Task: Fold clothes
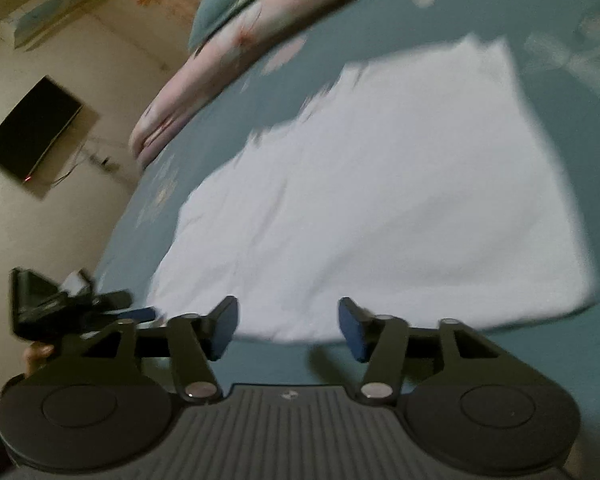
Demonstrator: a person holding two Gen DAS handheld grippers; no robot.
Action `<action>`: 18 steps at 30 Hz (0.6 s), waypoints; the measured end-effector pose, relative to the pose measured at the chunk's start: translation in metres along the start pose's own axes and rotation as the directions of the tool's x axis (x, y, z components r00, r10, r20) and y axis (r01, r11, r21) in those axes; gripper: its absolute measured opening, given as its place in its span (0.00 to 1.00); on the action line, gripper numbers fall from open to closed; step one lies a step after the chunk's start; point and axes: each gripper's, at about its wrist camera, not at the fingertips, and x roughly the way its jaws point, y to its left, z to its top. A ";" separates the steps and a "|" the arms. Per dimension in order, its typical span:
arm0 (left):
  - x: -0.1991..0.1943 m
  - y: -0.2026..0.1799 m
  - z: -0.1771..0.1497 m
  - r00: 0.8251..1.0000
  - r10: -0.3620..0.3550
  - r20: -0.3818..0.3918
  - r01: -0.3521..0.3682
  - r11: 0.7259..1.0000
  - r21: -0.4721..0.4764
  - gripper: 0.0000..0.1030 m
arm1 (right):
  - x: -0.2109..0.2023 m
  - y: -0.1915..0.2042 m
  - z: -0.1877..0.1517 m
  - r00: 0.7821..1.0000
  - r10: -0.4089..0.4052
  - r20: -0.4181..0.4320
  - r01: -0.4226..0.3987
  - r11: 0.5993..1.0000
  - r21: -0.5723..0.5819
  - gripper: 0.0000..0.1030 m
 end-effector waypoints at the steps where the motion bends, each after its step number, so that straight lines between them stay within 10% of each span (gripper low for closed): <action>1: -0.001 0.000 0.002 1.000 0.012 0.002 -0.012 1.000 0.005 0.94 | -0.004 -0.006 0.002 1.000 -0.025 0.017 0.025 1.000 0.016 0.62; 8: -0.010 0.010 0.018 0.998 0.062 0.026 -0.063 0.998 0.016 0.94 | -0.047 -0.042 0.002 0.978 -0.146 0.147 0.128 0.984 0.126 0.66; 18: 0.013 0.025 0.051 0.994 0.090 0.056 -0.089 0.996 -0.008 0.94 | -0.007 -0.017 0.022 0.897 -0.341 0.282 0.373 0.925 -0.070 0.75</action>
